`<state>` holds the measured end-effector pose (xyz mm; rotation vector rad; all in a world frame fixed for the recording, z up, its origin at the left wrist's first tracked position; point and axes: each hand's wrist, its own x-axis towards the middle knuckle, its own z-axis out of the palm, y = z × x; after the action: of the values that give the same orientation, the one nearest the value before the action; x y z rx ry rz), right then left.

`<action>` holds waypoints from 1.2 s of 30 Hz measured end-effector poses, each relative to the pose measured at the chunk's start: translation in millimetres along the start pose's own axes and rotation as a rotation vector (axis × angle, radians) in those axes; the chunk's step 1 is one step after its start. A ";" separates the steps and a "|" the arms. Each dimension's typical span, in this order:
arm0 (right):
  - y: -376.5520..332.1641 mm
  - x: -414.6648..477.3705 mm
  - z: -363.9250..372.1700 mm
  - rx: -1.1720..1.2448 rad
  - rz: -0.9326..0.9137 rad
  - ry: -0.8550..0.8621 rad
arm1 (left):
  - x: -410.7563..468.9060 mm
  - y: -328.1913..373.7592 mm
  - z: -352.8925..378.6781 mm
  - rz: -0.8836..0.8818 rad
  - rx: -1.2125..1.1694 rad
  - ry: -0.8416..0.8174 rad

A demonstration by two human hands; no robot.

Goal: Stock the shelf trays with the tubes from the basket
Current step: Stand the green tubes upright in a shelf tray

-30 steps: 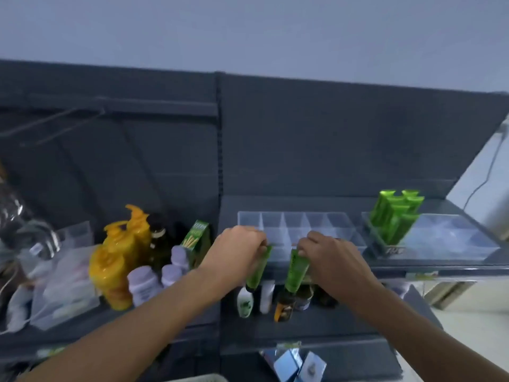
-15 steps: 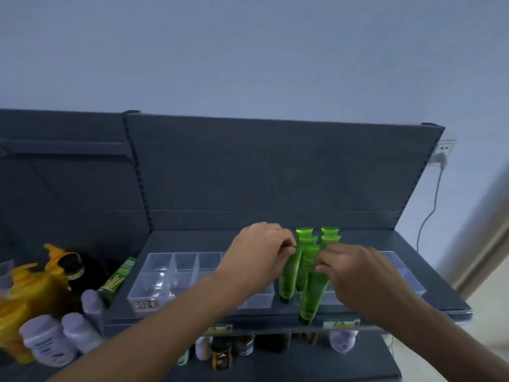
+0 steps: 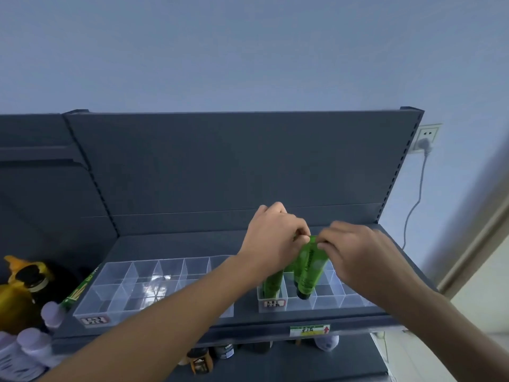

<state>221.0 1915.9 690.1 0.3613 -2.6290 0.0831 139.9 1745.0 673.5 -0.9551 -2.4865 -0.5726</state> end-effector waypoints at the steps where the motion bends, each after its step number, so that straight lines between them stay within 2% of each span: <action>1: 1.6 1.9 2.9 -0.002 0.007 -0.007 | 3.2 -0.8 3.3 -0.010 -0.002 -0.008; 8: 7.5 8.3 33.0 0.016 0.038 -0.011 | 5.4 -11.9 29.1 -0.027 0.022 -0.041; 17: 4.7 2.1 61.5 0.024 0.070 -0.239 | -5.4 -21.2 50.5 -0.090 -0.060 -0.054; 24: -3.1 2.4 57.6 0.060 0.116 -0.292 | -7.2 -22.3 54.3 -0.096 -0.070 -0.054; 31: -15.2 6.4 44.8 -0.055 0.149 -0.267 | -17.7 -27.3 43.4 -0.066 -0.091 0.032; 36: -47.4 23.6 36.3 -0.082 0.132 -0.161 | -42.4 -46.0 8.4 -0.060 -0.030 0.066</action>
<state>197.2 1860.1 668.9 0.1719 -2.8032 -0.0111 134.7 1695.6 634.6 -0.8609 -2.4610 -0.6522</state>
